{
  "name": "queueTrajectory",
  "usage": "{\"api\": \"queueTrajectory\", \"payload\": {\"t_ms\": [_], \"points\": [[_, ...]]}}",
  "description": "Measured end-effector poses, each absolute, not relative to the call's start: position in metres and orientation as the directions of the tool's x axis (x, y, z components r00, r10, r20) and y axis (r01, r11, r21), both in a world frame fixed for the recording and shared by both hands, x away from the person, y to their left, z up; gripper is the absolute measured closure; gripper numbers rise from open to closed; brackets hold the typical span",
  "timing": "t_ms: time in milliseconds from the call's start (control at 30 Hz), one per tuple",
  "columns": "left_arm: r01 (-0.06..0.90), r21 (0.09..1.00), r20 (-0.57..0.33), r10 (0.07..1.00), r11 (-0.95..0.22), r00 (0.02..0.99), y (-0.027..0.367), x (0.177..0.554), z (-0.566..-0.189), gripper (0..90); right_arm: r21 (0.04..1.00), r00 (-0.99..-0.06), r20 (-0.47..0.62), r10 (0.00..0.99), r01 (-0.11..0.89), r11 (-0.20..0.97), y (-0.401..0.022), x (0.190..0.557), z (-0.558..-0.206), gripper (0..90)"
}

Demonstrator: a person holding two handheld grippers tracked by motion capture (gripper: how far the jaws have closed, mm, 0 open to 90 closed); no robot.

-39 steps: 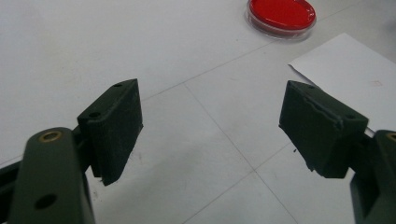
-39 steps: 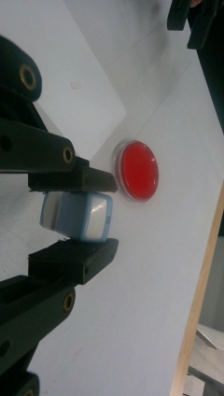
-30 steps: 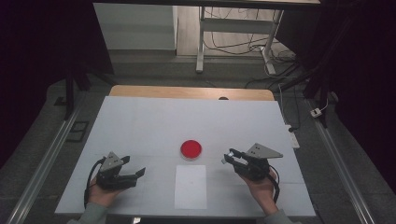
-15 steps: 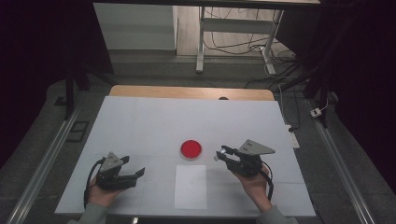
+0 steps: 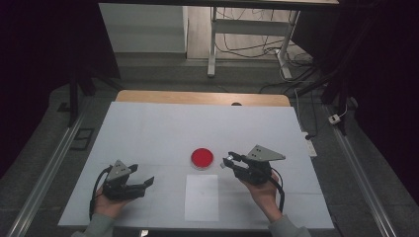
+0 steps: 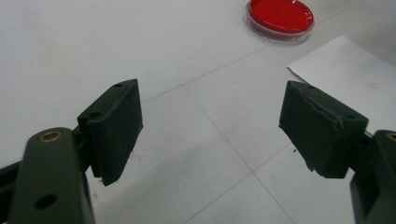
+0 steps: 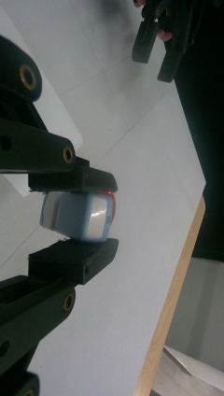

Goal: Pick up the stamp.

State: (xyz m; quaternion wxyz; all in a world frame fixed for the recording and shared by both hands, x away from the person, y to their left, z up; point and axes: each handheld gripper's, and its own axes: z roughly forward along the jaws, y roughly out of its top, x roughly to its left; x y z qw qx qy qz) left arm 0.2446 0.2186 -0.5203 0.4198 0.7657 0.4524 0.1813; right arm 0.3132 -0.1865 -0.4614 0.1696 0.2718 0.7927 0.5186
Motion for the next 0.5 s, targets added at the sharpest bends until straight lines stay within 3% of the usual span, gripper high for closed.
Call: {"api": "queueTrajectory", "payload": {"t_ms": [500], "points": [[0.539, 0.805, -0.095, 0.845, -0.246, 0.527, 0.217, 0.245, -0.520, 21.6, 0.924, -0.830, 0.014, 0.558, 0.225, 0.311, -0.162, 0.316, -0.454, 66.2]]}}
